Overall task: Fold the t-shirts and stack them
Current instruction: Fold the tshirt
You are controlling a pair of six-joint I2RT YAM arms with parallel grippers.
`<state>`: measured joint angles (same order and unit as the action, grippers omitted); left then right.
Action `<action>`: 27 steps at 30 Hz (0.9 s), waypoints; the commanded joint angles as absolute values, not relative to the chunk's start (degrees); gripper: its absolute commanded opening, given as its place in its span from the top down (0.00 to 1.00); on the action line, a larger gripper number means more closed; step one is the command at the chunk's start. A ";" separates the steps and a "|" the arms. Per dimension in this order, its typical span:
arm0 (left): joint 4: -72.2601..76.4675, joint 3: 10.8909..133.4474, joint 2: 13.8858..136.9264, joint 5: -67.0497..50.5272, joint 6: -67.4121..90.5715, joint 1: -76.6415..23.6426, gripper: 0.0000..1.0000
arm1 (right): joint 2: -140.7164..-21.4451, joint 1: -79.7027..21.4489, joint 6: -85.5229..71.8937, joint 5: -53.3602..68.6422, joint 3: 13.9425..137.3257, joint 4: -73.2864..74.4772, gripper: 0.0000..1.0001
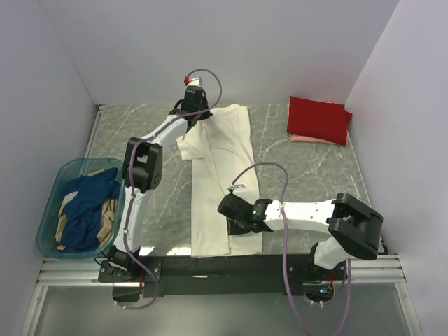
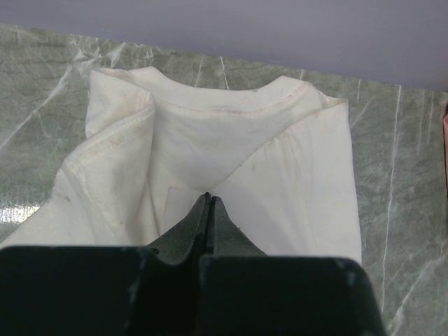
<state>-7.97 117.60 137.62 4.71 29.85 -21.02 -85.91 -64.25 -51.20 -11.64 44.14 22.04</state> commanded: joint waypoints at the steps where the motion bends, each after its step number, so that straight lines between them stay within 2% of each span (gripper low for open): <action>1: -6.15 117.77 136.84 3.69 30.67 -20.65 1.00 | -86.31 -65.13 -51.42 -14.50 46.93 23.73 0.61; 8: -5.98 117.60 136.76 3.52 30.67 -20.57 1.00 | -88.68 -66.00 -51.42 -15.38 48.51 25.57 0.62; 15: -5.80 117.51 136.93 2.81 30.85 -20.39 1.00 | -91.05 -66.53 -51.50 -15.47 49.39 26.45 0.74; 18: -5.89 117.68 136.93 2.72 30.85 -20.30 1.00 | -89.75 -66.71 -51.77 -16.26 49.13 27.59 0.85; 20: -5.89 117.77 136.85 2.55 30.94 -20.30 1.00 | -88.69 -66.71 -51.94 -16.52 48.52 28.30 0.90; 27: -5.89 118.30 136.76 2.37 31.03 -20.21 1.00 | -83.68 -66.71 -52.29 -17.49 47.46 30.15 0.93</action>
